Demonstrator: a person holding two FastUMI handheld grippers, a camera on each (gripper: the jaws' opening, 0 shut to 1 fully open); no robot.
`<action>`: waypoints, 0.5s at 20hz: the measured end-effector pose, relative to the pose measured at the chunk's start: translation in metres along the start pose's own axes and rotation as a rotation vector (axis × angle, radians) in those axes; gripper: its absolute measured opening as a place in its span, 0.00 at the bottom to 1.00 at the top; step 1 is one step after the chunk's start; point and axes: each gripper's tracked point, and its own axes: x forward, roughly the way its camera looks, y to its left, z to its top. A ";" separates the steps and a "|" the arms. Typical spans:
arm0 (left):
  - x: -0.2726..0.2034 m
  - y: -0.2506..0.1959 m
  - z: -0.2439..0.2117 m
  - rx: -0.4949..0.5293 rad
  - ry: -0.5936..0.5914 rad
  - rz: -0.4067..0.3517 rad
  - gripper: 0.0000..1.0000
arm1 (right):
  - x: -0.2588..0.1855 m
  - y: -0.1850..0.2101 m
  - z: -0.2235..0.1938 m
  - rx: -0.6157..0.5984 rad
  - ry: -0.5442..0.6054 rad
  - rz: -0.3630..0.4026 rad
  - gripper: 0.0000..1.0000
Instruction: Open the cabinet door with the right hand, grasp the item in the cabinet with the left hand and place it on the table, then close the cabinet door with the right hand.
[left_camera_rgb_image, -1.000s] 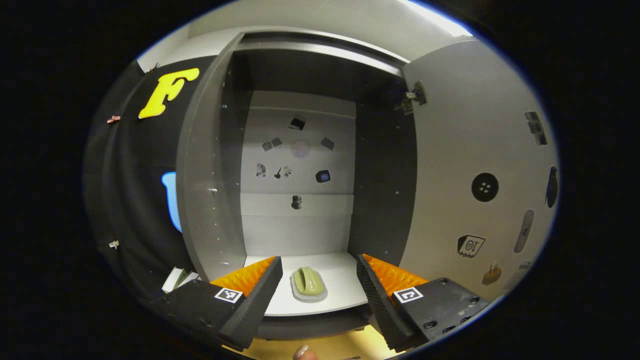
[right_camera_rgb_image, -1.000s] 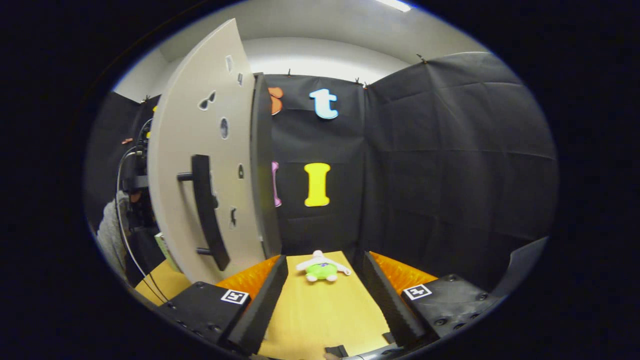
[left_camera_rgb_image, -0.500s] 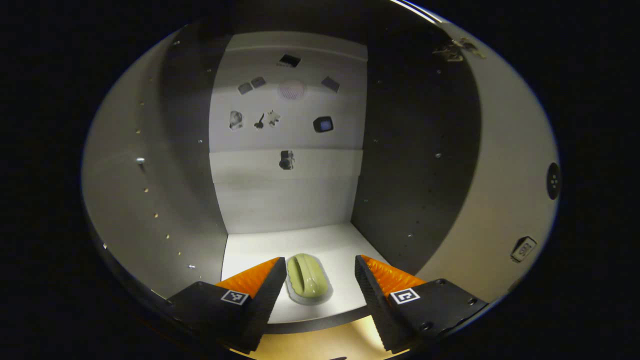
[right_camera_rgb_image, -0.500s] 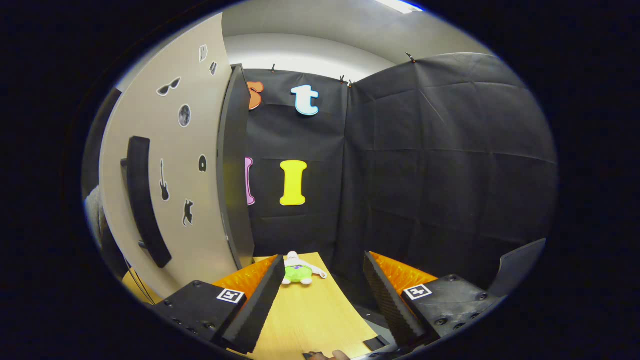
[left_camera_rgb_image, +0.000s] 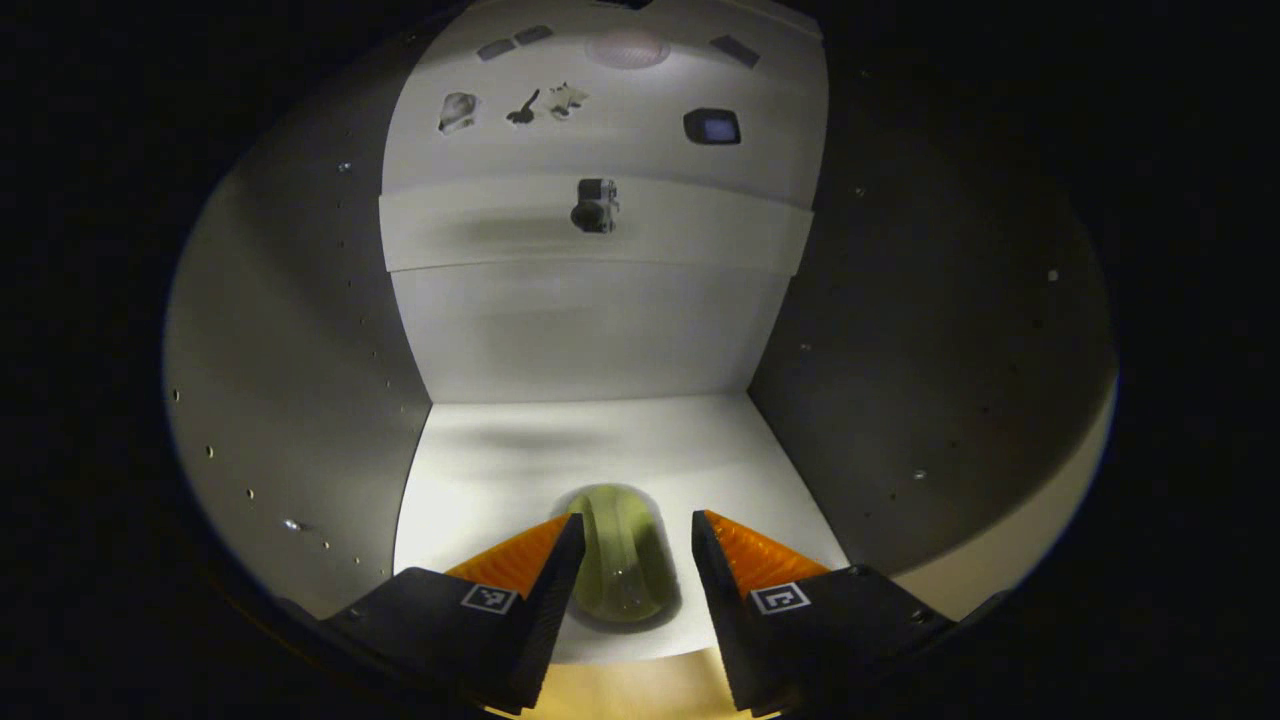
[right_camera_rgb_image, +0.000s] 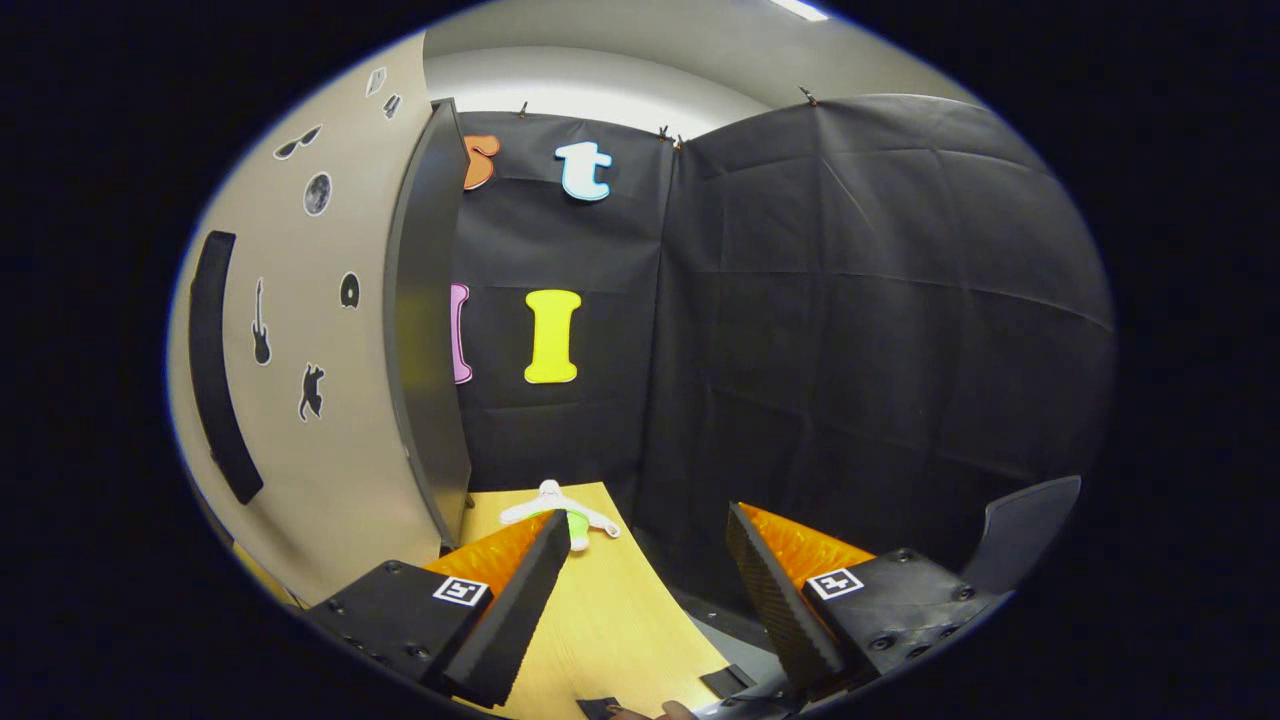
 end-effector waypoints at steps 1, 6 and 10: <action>0.005 0.003 -0.001 0.002 0.009 0.014 0.70 | 0.002 0.000 -0.001 0.000 0.006 0.001 1.00; 0.019 0.008 -0.010 -0.017 0.051 0.025 0.60 | 0.010 -0.002 -0.007 -0.010 0.024 0.002 1.00; 0.025 0.011 -0.013 -0.017 0.070 0.036 0.47 | 0.017 -0.002 -0.010 -0.012 0.034 0.007 0.99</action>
